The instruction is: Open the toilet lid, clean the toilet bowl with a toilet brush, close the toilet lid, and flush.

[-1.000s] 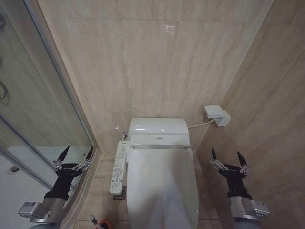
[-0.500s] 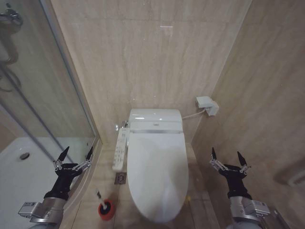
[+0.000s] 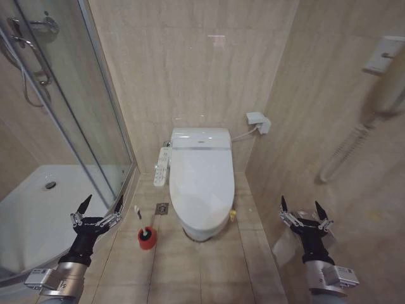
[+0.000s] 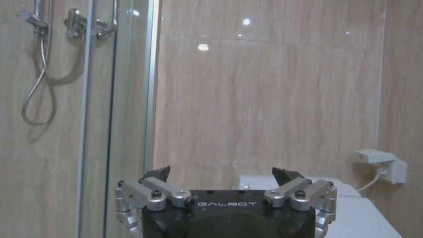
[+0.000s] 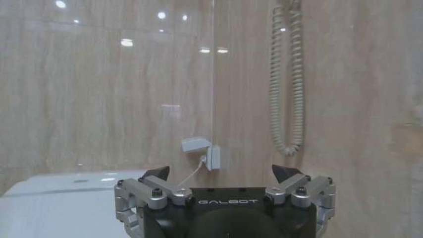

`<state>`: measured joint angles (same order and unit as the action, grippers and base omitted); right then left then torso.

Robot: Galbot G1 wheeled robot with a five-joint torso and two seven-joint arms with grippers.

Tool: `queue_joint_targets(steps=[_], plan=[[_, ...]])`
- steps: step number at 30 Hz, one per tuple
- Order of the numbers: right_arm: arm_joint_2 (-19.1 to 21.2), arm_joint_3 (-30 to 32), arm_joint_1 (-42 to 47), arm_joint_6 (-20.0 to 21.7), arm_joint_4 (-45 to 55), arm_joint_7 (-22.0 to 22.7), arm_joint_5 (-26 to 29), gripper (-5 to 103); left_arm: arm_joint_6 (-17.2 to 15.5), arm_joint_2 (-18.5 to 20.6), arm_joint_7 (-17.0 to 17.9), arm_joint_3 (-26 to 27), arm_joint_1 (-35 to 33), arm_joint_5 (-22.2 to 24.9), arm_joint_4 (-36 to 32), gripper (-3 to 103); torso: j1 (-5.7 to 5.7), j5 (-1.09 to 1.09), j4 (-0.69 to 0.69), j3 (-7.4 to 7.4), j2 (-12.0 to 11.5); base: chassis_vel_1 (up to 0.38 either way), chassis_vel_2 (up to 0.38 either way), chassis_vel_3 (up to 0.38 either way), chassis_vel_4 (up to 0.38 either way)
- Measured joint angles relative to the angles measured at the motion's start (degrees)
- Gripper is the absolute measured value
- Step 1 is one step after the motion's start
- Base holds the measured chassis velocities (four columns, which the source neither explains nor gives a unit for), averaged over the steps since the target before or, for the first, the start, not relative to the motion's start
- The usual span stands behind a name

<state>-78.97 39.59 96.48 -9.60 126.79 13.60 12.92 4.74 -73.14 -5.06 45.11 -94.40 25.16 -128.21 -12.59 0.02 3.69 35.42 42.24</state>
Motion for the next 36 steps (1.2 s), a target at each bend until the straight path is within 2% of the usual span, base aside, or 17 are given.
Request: queue_joint_targets(steps=[6,8,14,26,28,36], plan=[[0.00,-0.01,-0.06,0.00,0.00,-0.01,0.00,100,0.00,0.00,0.01,0.00,0.04,0.00,0.00,100,-0.10,-0.02,-0.06,0.04,-0.04,0.015,0.040,0.013,0.014],[0.00,-0.01,-0.06,0.00,0.00,-0.01,0.00,100,0.00,0.01,0.00,0.00,0.07,0.00,0.00,100,-0.13,-0.03,0.00,0.05,-0.06,-0.060,0.065,0.061,-0.072],[0.00,-0.01,-0.06,0.00,0.00,-0.01,0.00,100,0.00,0.01,0.00,0.00,0.06,0.00,-0.01,100,-0.10,-0.02,-0.03,0.04,-0.05,0.003,-0.025,-0.016,0.020],[0.00,-0.01,-0.02,0.00,0.00,-0.01,0.00,100,0.00,0.00,0.01,0.01,0.03,0.00,-0.02,100,0.00,0.01,-0.01,0.00,0.00,0.196,-0.190,-0.190,0.184],[0.00,0.00,-0.01,0.00,0.00,-0.01,0.00,100,0.00,0.00,0.01,0.00,0.00,0.00,-0.02,100,0.00,-0.04,-0.02,-0.01,0.01,0.161,-0.183,-0.168,0.150],[0.00,-0.01,-0.04,0.00,0.00,-0.01,0.00,100,0.00,0.00,0.00,0.00,0.04,0.00,-0.02,100,-0.09,-0.01,-0.03,0.03,-0.04,0.017,0.004,-0.010,0.006]])
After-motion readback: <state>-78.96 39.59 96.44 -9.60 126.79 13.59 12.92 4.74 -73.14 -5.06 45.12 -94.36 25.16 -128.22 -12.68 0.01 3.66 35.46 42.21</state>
